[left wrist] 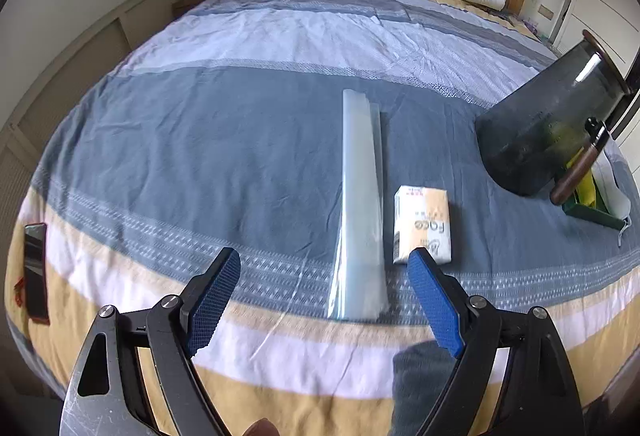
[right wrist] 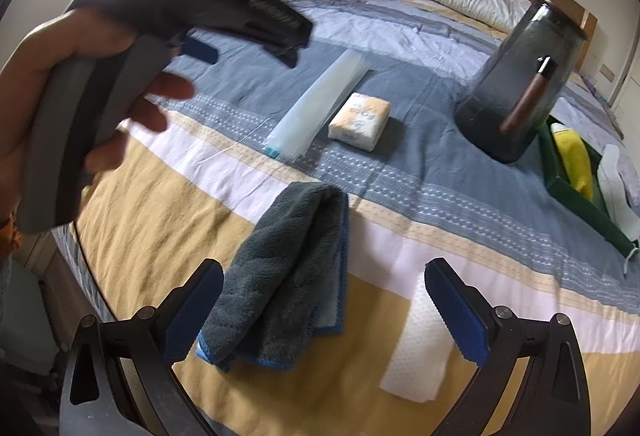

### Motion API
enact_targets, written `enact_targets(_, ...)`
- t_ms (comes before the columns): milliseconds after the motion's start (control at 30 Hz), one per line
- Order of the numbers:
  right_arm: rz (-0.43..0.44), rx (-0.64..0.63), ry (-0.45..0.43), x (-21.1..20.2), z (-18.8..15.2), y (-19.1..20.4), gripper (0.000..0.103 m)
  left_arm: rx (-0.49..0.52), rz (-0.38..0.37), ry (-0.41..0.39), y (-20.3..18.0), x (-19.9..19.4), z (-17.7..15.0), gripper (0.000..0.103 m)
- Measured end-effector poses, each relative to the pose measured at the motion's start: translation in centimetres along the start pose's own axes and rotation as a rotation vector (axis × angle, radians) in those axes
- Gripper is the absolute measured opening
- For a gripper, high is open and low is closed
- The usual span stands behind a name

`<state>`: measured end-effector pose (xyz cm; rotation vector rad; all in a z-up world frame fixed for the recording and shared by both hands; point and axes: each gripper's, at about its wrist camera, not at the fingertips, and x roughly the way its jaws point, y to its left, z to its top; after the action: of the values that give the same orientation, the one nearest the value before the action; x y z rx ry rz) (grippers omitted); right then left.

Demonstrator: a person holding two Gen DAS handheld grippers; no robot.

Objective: Organize soft objects
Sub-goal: 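Move left tool to the clear plastic bag while right tool approaches grey towel, then close left gripper on clear plastic bag while right gripper closes on grey towel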

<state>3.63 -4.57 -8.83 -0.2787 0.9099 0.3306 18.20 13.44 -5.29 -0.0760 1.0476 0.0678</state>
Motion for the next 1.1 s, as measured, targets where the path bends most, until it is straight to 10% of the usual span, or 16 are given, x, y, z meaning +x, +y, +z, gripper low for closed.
enact_targets(1100,0.120,0.057,0.116,8.8,0.2,-0.1,0.098,-0.006,-0.039,0.194,-3.1,13.7,5.6,0.082)
